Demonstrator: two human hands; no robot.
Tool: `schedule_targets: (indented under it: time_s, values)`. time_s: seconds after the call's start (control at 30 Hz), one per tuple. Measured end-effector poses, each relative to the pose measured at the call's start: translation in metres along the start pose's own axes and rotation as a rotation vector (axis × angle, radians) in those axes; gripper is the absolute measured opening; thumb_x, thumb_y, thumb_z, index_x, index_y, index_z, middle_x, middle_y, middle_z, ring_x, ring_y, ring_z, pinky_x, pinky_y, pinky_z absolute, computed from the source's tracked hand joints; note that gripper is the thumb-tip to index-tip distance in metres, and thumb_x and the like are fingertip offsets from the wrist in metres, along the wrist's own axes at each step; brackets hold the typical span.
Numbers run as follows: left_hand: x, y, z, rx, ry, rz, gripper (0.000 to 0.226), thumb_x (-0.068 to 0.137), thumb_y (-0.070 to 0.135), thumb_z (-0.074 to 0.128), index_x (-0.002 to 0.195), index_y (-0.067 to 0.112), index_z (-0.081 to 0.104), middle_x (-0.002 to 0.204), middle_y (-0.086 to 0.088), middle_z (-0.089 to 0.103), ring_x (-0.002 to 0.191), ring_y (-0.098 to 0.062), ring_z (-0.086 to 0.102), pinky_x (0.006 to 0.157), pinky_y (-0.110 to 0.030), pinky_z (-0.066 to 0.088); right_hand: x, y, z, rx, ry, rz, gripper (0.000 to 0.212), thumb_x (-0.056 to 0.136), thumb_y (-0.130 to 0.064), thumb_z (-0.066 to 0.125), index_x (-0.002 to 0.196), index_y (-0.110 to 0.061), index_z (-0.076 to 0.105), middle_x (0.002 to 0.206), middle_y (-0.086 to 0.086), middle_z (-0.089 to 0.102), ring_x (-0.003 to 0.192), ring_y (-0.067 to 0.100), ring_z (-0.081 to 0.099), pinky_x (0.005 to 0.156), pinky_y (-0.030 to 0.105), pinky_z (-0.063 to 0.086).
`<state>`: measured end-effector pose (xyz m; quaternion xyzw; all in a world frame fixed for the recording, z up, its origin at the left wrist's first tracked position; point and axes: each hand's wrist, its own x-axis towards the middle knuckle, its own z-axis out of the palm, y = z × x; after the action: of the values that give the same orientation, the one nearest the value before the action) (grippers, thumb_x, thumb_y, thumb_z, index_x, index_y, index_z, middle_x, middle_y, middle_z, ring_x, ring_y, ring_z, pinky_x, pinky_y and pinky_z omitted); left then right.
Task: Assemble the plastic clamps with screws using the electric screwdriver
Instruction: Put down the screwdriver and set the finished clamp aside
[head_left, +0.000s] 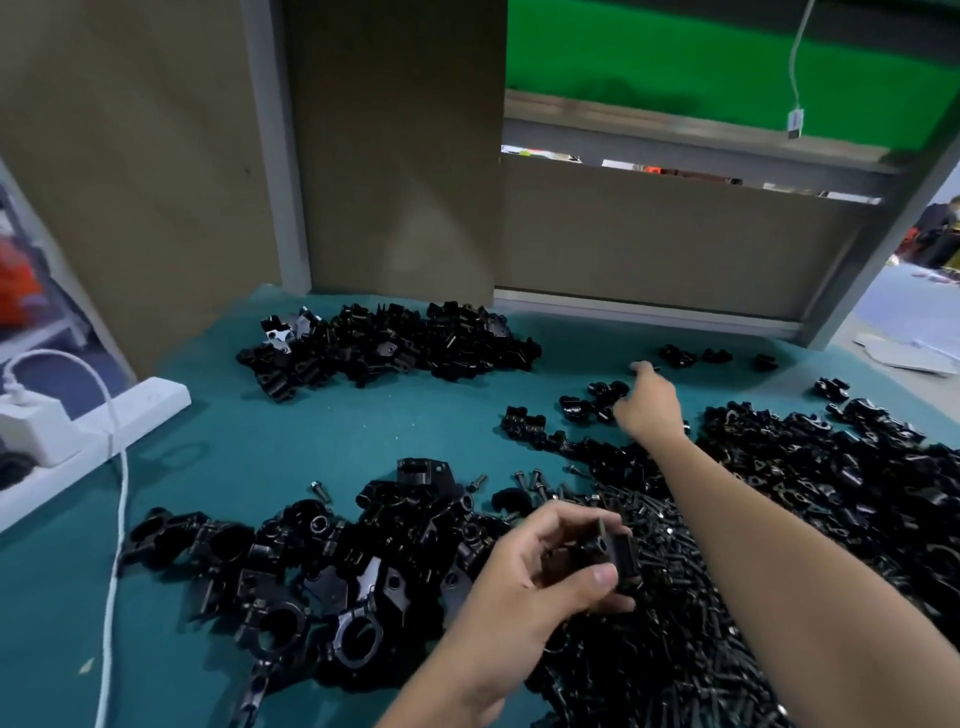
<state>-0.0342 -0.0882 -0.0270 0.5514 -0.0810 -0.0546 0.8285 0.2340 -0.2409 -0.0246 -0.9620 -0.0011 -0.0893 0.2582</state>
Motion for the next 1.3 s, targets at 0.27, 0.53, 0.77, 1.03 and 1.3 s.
schedule_targets:
  time_s: [0.27,0.53,0.77,1.03,1.3]
  values:
    - [0.007,-0.001,-0.012,-0.072,0.003,0.062,0.025,0.087,0.009,0.07,0.11,0.019,0.069,0.118,-0.005,0.068,0.102,-0.031,0.069,0.089,-0.042,0.056,0.046,0.002,-0.007,-0.312,-0.233,-0.134,0.038,0.095,-0.01,0.058,0.133,-0.011,0.057,0.131,0.015,0.059,0.099,0.03,0.062,0.085,0.037,0.053]
    - [0.002,-0.003,-0.011,-0.078,0.035,0.029,0.024,0.087,0.005,0.067,0.109,0.016,0.069,0.114,-0.002,0.07,0.104,-0.029,0.07,0.089,-0.036,0.056,0.033,0.016,-0.003,-0.168,-0.218,-0.11,0.021,0.085,-0.014,0.074,0.081,-0.015,0.054,0.095,0.008,0.062,0.083,0.023,0.056,0.073,0.036,0.046]
    - [0.004,-0.002,-0.013,-0.043,0.053,0.032,0.024,0.087,0.014,0.07,0.109,0.022,0.07,0.111,-0.006,0.071,0.099,-0.03,0.071,0.091,-0.036,0.056,0.007,0.007,-0.012,0.004,-0.139,-0.176,0.039,0.084,-0.015,0.076,0.117,-0.013,0.055,0.102,0.0,0.057,0.09,0.02,0.056,0.077,0.031,0.047]
    - [0.008,0.001,-0.005,-0.114,0.227,0.192,0.028,0.075,0.029,0.078,0.101,0.019,0.076,0.106,-0.011,0.074,0.098,-0.029,0.072,0.088,-0.039,0.058,-0.146,-0.034,-0.06,0.531,-0.169,-0.47,0.028,0.085,-0.01,0.072,0.105,-0.029,0.068,0.105,-0.007,0.071,0.099,0.007,0.067,0.085,0.018,0.053]
    - [0.005,0.003,0.0,-0.101,0.275,0.234,0.038,0.065,0.029,0.077,0.102,0.019,0.074,0.1,-0.004,0.077,0.092,-0.015,0.073,0.076,-0.019,0.056,-0.226,-0.041,-0.07,0.632,-0.018,-0.563,0.033,0.087,-0.008,0.07,0.117,-0.023,0.067,0.114,-0.008,0.07,0.109,0.005,0.064,0.096,0.031,0.052]
